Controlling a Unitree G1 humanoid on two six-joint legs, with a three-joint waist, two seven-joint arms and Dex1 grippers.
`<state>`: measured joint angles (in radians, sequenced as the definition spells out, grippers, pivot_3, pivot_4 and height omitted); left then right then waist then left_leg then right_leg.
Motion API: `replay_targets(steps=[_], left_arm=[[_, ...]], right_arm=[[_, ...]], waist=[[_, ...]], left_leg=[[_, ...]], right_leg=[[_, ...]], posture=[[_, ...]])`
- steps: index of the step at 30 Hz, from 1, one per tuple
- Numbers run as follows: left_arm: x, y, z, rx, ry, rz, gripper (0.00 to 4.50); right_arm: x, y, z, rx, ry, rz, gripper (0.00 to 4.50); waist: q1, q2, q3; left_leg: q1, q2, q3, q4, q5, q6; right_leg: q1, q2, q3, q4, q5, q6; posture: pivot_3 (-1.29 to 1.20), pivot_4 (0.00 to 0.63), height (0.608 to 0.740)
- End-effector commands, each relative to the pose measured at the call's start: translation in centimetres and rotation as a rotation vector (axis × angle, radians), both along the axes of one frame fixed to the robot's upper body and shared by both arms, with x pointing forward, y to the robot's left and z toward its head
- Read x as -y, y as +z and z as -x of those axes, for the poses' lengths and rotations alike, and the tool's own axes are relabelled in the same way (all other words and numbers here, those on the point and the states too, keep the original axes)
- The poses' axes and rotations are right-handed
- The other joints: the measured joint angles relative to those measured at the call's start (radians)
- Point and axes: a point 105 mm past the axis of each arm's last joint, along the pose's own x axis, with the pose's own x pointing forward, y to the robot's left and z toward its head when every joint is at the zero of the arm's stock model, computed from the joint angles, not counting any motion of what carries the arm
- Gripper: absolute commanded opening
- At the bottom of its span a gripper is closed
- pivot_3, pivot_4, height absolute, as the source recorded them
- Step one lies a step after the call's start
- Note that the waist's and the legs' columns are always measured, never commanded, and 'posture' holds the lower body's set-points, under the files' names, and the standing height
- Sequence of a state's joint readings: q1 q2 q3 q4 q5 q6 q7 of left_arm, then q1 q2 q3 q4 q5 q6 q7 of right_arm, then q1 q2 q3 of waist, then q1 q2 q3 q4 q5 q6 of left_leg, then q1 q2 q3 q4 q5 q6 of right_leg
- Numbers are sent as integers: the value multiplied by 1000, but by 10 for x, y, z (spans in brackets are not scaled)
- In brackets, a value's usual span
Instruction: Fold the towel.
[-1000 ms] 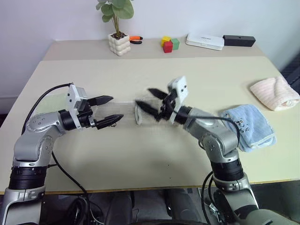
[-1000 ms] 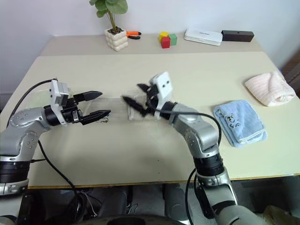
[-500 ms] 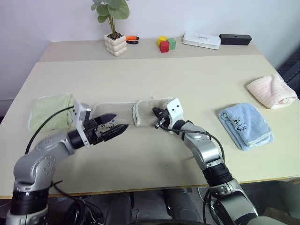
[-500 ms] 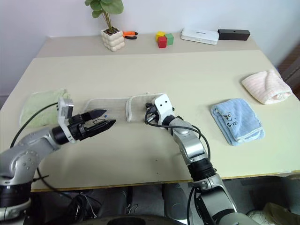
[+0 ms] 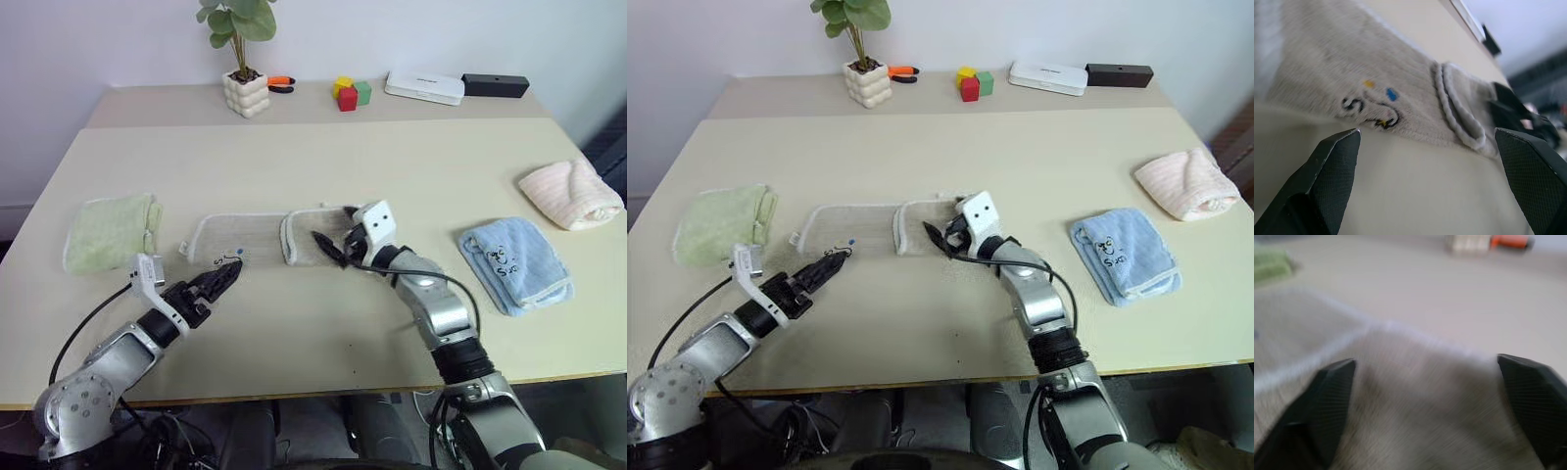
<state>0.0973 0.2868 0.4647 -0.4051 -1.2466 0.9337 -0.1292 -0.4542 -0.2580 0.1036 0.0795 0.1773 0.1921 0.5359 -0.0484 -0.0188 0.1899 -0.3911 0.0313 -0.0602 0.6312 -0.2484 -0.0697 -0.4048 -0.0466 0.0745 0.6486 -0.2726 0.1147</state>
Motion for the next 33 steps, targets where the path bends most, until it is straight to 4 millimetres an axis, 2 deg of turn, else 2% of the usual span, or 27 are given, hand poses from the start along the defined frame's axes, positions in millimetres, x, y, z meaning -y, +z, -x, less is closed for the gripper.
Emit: replay_targets(steps=[1, 3, 6, 10, 16, 19, 26, 30, 33], left_arm=[[-5, 8, 3, 11, 63, 23, 4500], [-15, 4, -3, -2, 138, -3, 4500], [-28, -2, -12, -53, 241, 60, 4500], [-24, -7, -19, -80, 246, 82, 4500], [-17, -13, -35, -140, 239, 192, 4500], [-19, -11, -49, -138, 255, 270, 3607], [-8, 1, -59, -92, 194, 269, 188], [-7, 11, -63, -56, 186, 260, 85], [5, 25, -63, -5, 123, 218, 85]], right_arm=[[14, 41, 8, 115, 63, -24, 4489], [28, 49, 13, 110, 85, -11, 4489], [48, 54, 17, 106, 93, 43, 4489], [67, 57, 15, 114, 45, 90, 4489], [63, 63, 15, 148, 17, 88, 4489], [61, 63, 15, 154, -1, 83, 4500], [78, 57, 13, 147, -75, 108, 4500], [89, 54, 12, 141, -116, 120, 4500], [97, 52, 11, 136, -146, 129, 4500]], waist=[[4, 0, 0], [6, 0, 0], [7, 0, 0], [4, 0, 0], [8, 1, -1], [12, 1, -1], [21, 1, -1], [29, 1, -1], [31, 0, 0]], left_leg=[[0, 0, 0, 0, 0, 0], [0, 0, 0, 0, 0, 0], [0, -1, 0, 0, 0, 0], [0, 0, 1, 0, 0, 0], [1, -1, 0, 0, 0, 0], [1, -1, 0, 1, 0, 0], [0, -1, 0, 0, 0, 0], [0, -1, 0, 0, 0, -1], [0, -1, 0, 0, 0, -1]], right_leg=[[0, 0, 0, 0, 0, 0], [0, 0, 0, 0, 0, 0], [0, 0, 0, -1, -1, -2], [0, 1, 0, -1, -2, -3], [1, 1, 0, -1, -1, -2], [1, 0, 0, -1, -1, -1], [1, 0, 0, -3, 0, 0], [1, 0, 0, -3, 0, 0], [1, 0, 0, -3, 0, 0]], posture=[[0, 150, 740], [0, 150, 740], [0, 150, 740], [0, 150, 740], [0, 150, 740], [0, 150, 740], [0, 150, 740], [0, 150, 740], [0, 150, 740]])
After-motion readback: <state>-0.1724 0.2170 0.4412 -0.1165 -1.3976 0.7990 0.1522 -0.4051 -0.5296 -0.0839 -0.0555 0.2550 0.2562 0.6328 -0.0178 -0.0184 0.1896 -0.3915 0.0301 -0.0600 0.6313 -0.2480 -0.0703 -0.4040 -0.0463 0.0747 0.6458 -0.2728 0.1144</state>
